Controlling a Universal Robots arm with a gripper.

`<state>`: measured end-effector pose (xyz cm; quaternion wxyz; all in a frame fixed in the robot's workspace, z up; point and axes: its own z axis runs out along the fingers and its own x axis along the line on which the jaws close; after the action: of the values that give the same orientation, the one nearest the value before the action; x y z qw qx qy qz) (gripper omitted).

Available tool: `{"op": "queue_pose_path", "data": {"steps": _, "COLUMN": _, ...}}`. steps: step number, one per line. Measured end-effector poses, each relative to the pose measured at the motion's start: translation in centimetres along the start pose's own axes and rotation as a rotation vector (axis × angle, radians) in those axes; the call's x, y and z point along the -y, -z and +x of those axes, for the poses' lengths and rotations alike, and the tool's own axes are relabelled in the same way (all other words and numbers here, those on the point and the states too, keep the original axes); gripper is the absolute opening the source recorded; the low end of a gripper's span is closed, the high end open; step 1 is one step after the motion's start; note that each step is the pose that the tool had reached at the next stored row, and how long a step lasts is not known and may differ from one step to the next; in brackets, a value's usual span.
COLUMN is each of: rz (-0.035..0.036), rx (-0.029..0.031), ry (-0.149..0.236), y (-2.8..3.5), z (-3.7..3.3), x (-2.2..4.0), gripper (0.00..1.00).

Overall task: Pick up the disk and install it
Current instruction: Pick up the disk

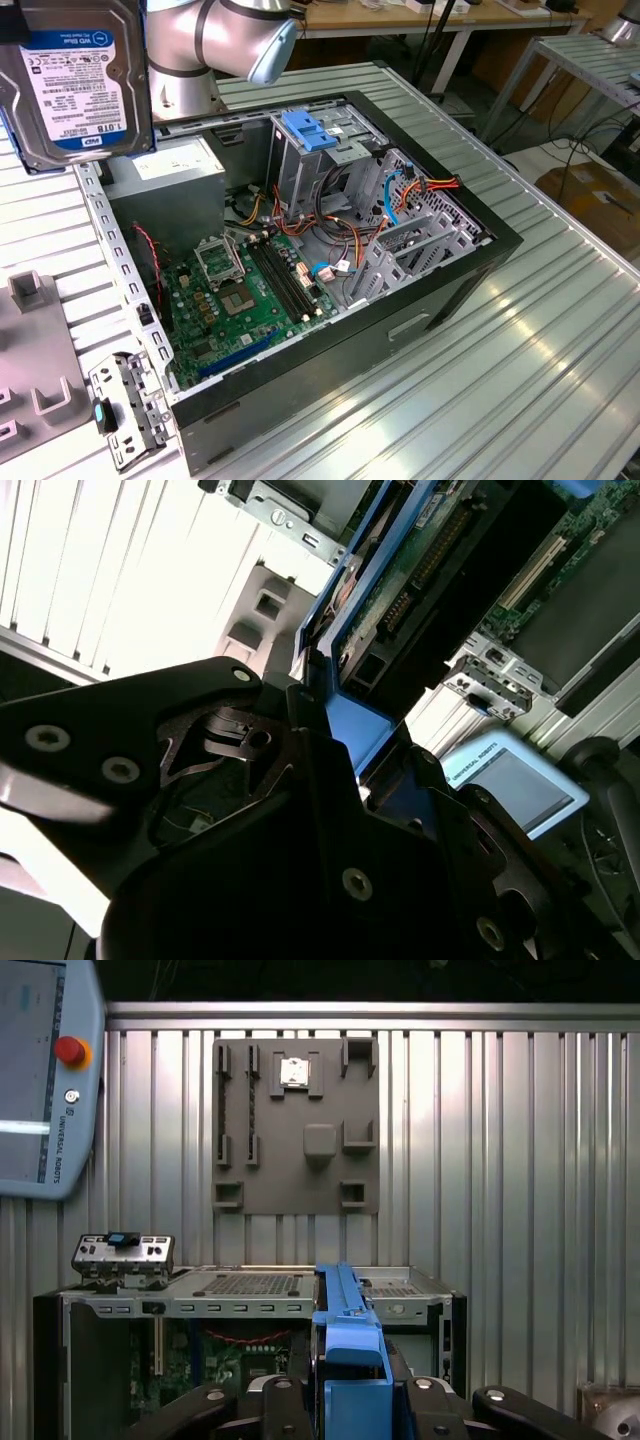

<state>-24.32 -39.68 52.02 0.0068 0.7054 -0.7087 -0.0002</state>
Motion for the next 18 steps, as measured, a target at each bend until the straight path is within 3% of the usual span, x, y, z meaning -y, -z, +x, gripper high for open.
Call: {"op": "queue_pose_path", "data": {"steps": 18, "rz": 0.0000, "rx": 0.0000, "ry": 0.000, "y": 0.03, "z": -0.02, "x": 3.11, "gripper": 0.37}}
